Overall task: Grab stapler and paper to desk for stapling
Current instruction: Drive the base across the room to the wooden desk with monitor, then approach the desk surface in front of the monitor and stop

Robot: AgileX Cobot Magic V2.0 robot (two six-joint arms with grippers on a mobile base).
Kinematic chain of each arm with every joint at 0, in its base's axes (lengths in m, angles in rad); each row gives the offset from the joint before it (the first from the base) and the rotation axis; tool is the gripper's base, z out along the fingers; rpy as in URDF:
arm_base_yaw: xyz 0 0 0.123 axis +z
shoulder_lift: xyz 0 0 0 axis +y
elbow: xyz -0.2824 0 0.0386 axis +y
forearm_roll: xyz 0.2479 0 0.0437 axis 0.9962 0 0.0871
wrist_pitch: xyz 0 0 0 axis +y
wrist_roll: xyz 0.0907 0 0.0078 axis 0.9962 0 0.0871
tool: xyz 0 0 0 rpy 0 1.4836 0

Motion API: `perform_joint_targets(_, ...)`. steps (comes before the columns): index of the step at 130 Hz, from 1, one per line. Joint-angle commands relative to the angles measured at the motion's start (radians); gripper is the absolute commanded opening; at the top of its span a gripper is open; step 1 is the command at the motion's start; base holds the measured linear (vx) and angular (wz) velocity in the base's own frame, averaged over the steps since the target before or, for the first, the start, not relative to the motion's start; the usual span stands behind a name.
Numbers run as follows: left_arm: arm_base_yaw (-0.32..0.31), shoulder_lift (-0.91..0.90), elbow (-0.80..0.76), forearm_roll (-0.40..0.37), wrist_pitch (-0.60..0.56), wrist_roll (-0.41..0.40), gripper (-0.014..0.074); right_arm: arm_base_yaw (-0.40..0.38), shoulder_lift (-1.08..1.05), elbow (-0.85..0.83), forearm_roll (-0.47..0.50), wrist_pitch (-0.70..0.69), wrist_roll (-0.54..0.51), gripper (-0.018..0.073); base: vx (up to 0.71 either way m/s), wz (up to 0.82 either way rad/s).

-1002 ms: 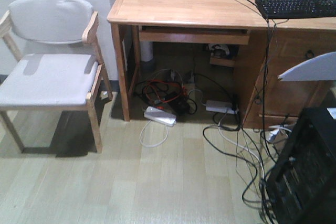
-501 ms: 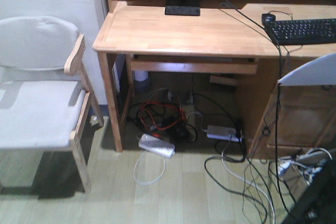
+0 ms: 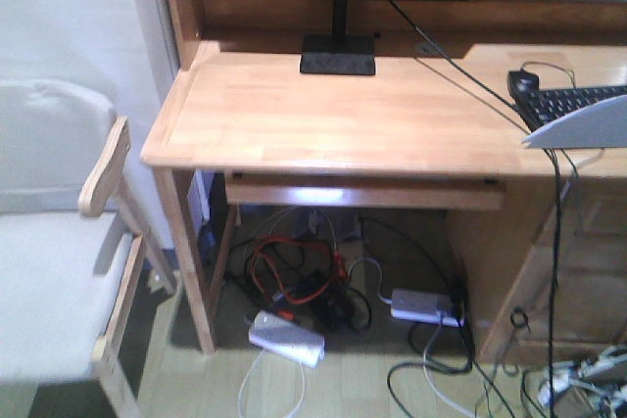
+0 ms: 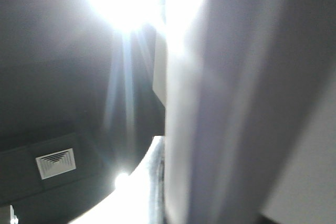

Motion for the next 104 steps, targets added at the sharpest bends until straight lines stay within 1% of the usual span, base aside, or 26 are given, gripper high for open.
perform_joint_targets(1, -0.004, 0.017, -0.023, -0.01, -0.117, 0.0, -0.0006, 0.0, 0.013, -0.028, -0.009, -0.038, -0.009, -0.0006, 0.46, -0.02)
perform_joint_targets(67, -0.004, 0.017, -0.023, -0.01, -0.117, 0.0, -0.0006, 0.0, 0.013, -0.028, -0.009, -0.045, -0.009, -0.0006, 0.44, -0.04)
perform_joint_targets(104, -0.004, 0.017, -0.023, -0.01, -0.117, 0.0, -0.0006, 0.0, 0.013, -0.028, -0.009, -0.045, -0.009, -0.0006, 0.36, -0.05)
